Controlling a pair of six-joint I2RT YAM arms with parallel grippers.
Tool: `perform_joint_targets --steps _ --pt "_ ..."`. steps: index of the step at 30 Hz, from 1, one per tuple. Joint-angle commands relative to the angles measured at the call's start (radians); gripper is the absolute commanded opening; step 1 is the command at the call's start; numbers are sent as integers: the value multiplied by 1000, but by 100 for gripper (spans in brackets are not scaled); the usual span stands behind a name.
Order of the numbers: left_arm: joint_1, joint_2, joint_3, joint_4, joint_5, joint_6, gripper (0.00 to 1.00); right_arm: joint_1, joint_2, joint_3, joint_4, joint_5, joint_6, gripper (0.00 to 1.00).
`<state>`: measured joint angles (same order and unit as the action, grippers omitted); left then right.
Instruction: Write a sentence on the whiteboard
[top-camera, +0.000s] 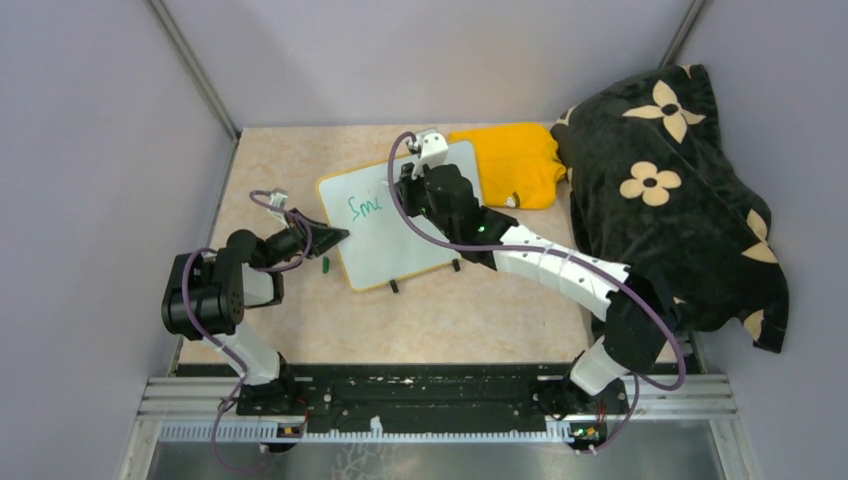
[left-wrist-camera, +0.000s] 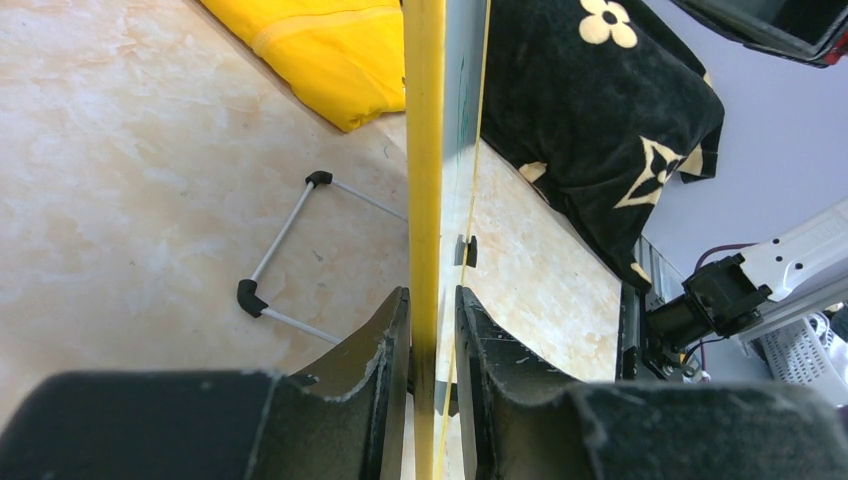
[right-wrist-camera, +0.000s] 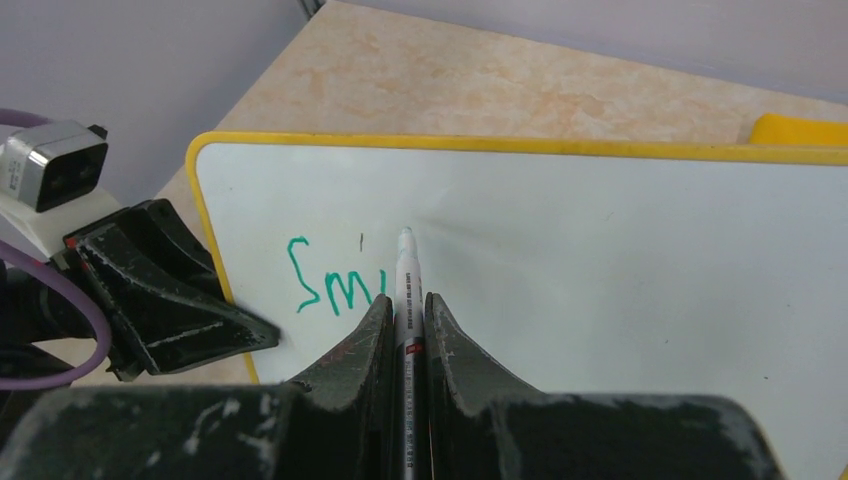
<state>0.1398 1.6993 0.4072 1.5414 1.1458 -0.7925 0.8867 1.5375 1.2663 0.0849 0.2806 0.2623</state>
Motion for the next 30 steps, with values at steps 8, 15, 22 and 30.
perform_joint_targets --steps 8,15,22,30 --pt "-5 -23 15 46 12 19 29 -18 40 71 28 -15 2 0" --pt "-5 -22 15 46 12 18 29 -20 48 64 24 -12 4 0" --pt "-6 -23 15 46 13 19 29 -22 40 28 22 -6 12 0" --pt "-6 -20 16 45 13 19 29 -23 10 -44 38 -7 25 0"
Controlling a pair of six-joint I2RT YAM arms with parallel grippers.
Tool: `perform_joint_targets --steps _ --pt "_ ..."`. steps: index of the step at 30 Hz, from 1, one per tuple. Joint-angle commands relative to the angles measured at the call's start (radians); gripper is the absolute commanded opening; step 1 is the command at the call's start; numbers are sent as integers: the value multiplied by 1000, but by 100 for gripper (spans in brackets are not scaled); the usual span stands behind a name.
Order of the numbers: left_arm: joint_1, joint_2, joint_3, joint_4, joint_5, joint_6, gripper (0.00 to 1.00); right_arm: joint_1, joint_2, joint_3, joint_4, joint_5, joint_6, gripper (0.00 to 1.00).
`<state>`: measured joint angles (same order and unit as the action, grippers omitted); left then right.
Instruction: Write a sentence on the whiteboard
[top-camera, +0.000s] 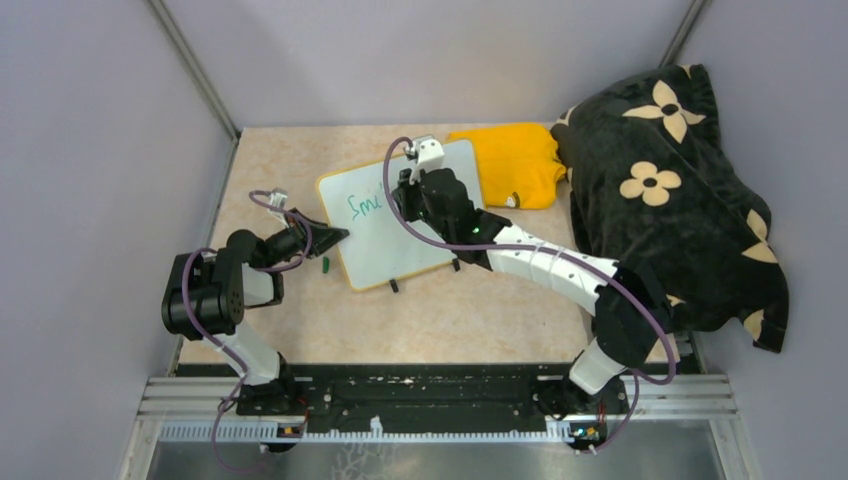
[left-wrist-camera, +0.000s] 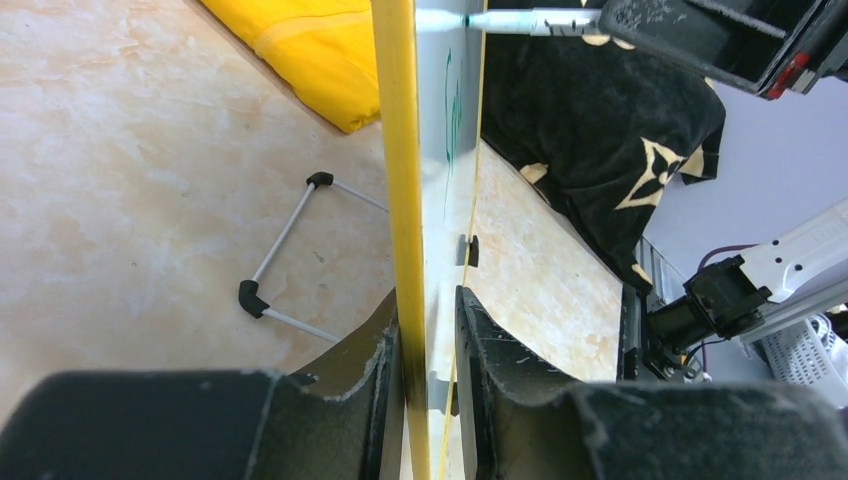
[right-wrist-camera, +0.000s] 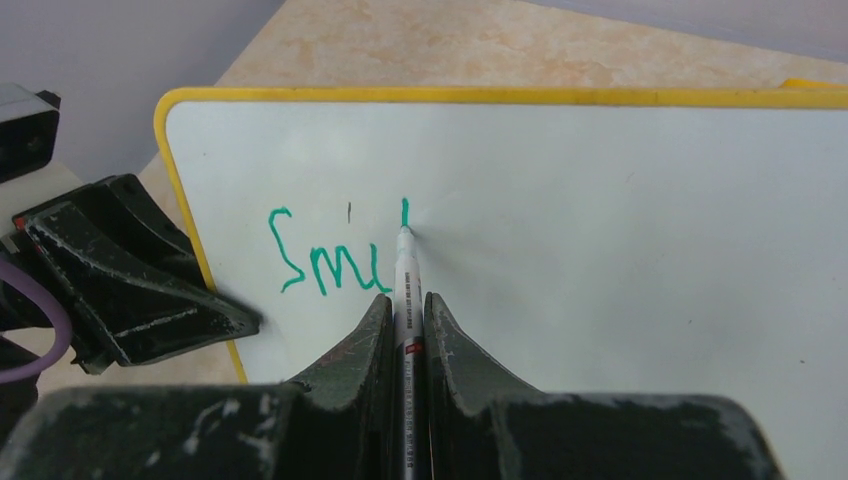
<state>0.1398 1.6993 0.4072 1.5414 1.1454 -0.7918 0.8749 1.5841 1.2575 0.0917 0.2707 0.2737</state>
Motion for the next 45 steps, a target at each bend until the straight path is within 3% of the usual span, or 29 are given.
perform_joint_targets --steps 1,25,45 --pt "-6 -20 16 45 13 19 29 -10 -40 -45 34 1 17 0" --pt "-5 -23 15 37 13 23 29 -18 -135 -164 48 33 44 0" --pt "-7 -26 15 32 13 26 29 -18 -134 -90 61 -30 31 0"
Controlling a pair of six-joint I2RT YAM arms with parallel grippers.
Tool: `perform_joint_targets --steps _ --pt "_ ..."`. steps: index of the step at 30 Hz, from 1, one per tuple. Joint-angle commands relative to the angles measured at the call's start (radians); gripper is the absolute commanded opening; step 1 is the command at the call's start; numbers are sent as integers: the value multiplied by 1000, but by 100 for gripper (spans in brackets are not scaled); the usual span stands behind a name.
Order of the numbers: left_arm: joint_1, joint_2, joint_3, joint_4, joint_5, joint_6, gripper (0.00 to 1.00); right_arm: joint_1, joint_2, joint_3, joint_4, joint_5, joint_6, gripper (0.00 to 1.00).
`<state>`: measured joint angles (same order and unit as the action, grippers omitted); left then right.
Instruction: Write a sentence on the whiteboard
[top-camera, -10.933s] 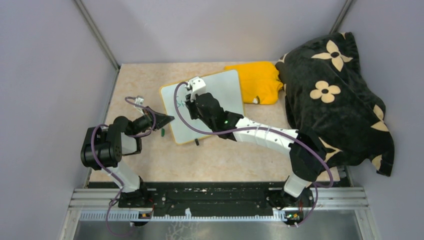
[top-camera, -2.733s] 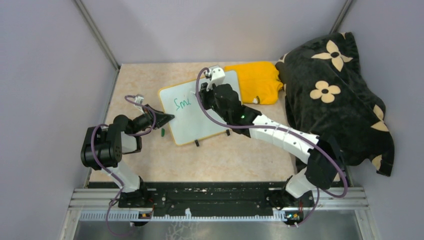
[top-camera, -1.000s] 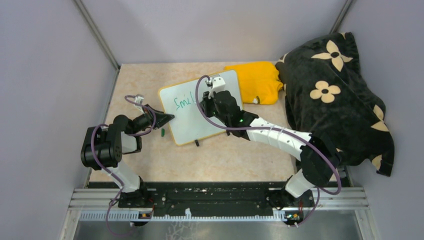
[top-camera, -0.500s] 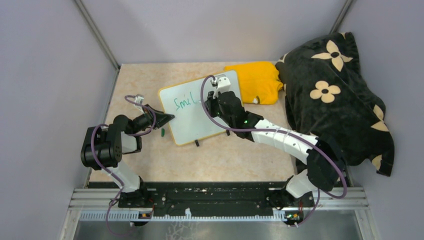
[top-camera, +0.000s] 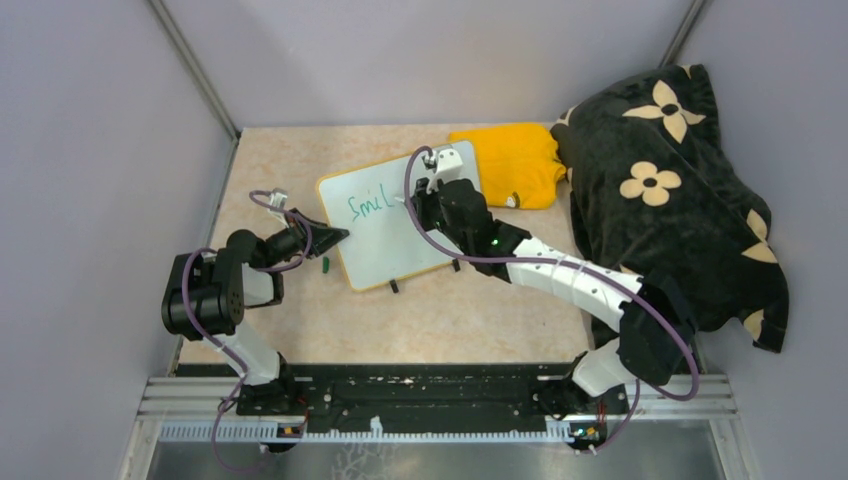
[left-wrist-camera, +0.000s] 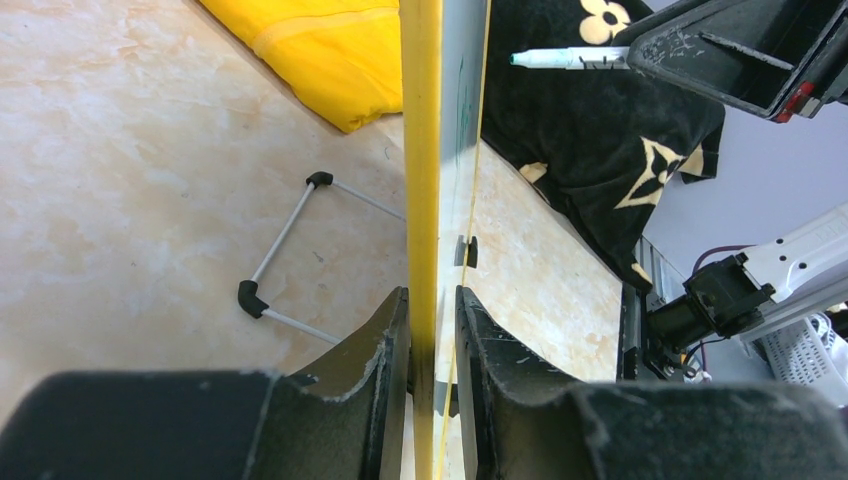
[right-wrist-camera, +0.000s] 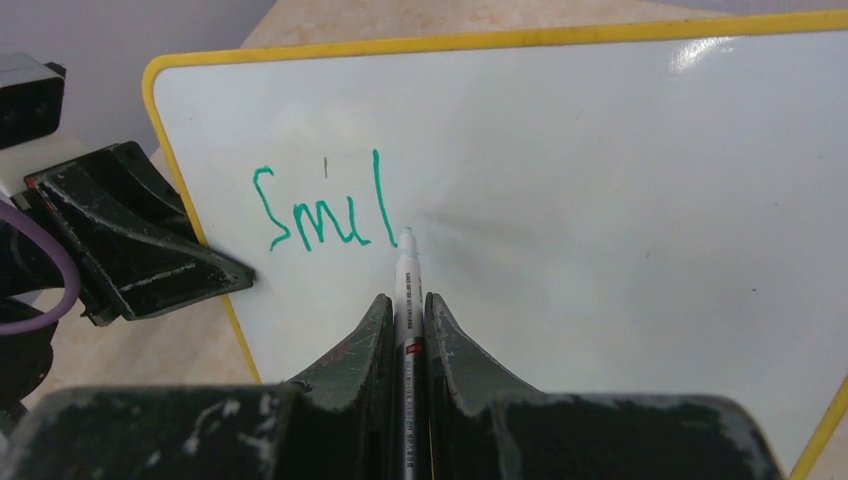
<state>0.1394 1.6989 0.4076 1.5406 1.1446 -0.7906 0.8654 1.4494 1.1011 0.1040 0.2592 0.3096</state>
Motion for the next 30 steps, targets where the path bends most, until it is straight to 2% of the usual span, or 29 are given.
perform_joint_targets --steps 1,30 --pt "-7 -25 14 32 14 25 29 -8 4 68 51 -18 -4 0" --pt "-7 -24 17 30 15 25 29 -35 57 78 17 12 5 0"
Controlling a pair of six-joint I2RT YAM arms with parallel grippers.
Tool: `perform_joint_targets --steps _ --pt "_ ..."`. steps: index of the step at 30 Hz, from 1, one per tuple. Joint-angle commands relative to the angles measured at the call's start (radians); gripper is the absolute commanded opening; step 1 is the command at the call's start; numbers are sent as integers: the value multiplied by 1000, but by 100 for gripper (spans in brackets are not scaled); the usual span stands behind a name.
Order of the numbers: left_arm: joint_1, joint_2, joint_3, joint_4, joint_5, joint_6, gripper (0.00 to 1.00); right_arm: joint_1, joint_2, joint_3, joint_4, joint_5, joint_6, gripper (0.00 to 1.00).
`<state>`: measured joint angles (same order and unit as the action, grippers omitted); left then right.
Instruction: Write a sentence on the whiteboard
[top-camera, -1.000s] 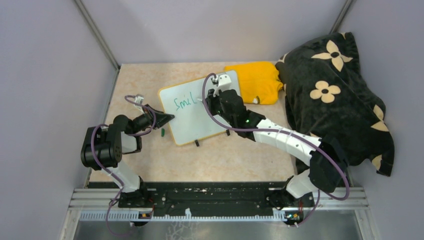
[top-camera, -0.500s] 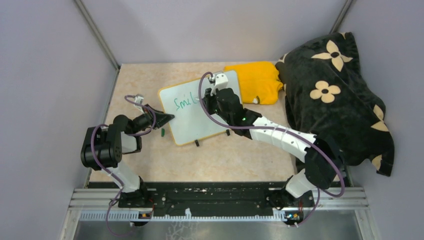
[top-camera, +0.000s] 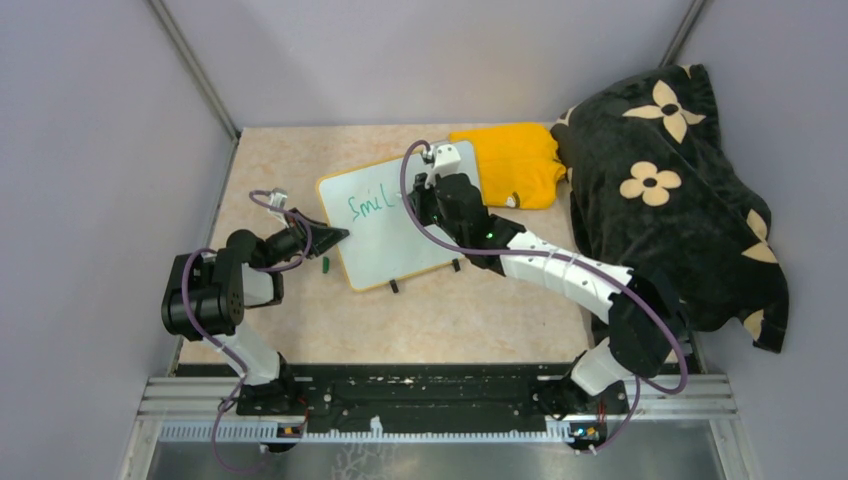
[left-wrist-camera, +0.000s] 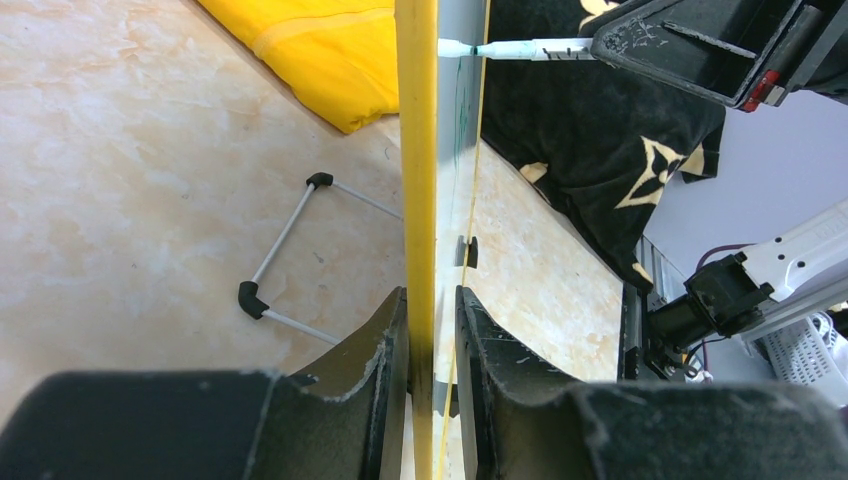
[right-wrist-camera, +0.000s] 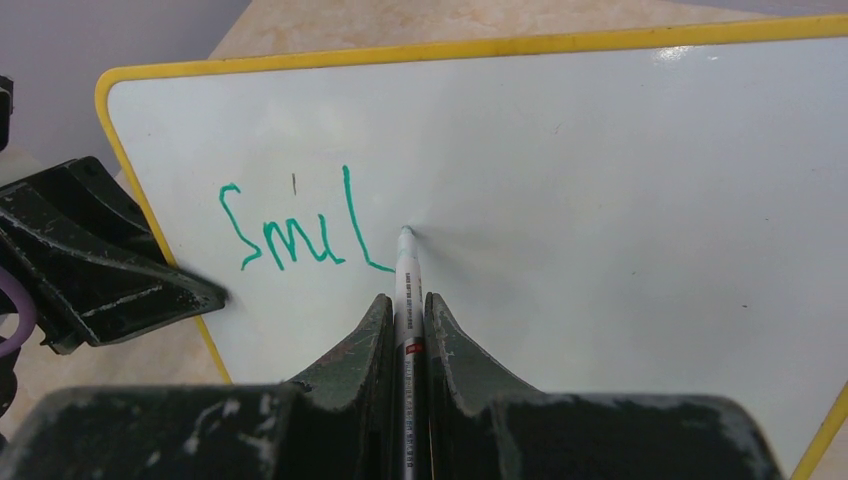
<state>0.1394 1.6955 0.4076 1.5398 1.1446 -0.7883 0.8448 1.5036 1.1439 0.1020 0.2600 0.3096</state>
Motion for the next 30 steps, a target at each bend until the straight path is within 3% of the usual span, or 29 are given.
perform_joint_targets --steps 1,30 --pt "-7 -20 17 31 15 22 29 -15 5 34 18 11 6 0" --pt "-7 -22 19 32 15 20 26 -35 -17 54 -4 60 -3 0"
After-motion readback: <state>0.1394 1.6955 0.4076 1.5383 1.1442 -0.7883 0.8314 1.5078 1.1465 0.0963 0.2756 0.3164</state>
